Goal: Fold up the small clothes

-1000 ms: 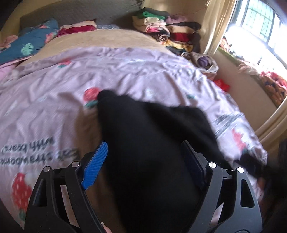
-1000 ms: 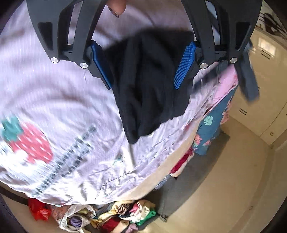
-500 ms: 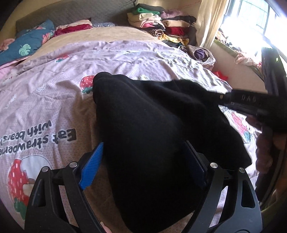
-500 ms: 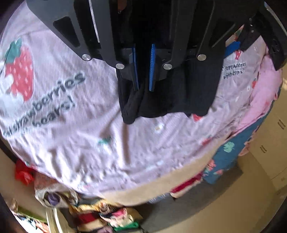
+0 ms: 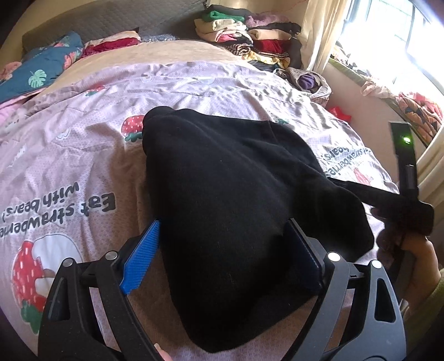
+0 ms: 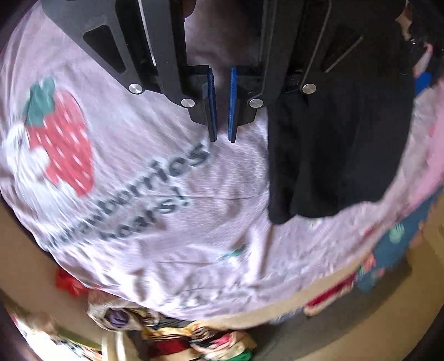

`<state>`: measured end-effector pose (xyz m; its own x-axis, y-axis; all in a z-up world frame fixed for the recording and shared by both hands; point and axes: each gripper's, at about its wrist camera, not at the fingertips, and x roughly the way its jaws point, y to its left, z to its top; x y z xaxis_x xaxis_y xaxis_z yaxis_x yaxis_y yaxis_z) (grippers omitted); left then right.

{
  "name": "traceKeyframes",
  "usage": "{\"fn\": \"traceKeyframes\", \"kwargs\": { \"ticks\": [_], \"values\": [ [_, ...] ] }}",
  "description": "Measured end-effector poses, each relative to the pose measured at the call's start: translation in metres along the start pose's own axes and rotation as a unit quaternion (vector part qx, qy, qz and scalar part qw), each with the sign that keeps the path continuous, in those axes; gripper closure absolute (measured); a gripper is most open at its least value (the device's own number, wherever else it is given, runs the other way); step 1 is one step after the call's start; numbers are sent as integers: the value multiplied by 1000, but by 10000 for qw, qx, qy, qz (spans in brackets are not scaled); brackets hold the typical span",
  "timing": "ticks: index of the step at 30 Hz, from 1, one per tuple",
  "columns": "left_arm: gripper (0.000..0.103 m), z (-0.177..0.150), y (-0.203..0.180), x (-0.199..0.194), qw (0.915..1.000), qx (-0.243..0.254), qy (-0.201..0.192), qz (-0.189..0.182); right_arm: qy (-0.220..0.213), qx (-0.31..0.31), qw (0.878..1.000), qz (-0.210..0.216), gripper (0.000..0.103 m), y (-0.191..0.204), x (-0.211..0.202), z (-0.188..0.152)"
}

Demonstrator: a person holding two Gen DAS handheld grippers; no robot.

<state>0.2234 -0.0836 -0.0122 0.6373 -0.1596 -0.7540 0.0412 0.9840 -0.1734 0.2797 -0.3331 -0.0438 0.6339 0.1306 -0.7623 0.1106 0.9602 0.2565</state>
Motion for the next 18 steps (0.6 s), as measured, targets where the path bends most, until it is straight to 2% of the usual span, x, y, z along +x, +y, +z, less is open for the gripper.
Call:
{"fn": "traceKeyframes", "kwargs": {
  "ticks": [1, 3, 5, 9, 11, 18],
  "values": [
    [22, -1, -1, -2, 10000, -8, 6, -15, -71, 96, 9999, 118, 85, -4, -9, -3],
    [22, -2, -3, -8, 10000, -5, -4, -71, -197, 163, 9992, 307, 64, -7, -29, -10],
    [21, -3, -6, -16, 9999, 33, -55, -130, -356, 103, 9981, 483, 52, -5, -53, -18],
    [12, -6, -11, -36, 9995, 68, -165, -243, -644, -52, 9950, 757, 28, 4, -101, -35],
    [10, -8, -13, -46, 9993, 80, -219, -276, -818, -137, 9931, 825, 21, 10, -122, -45],
    [10, -19, -12, -81, 9985, 56, -387, -392, -1170, -479, 9882, 865, 10, 23, -176, -80]
  ]
}}
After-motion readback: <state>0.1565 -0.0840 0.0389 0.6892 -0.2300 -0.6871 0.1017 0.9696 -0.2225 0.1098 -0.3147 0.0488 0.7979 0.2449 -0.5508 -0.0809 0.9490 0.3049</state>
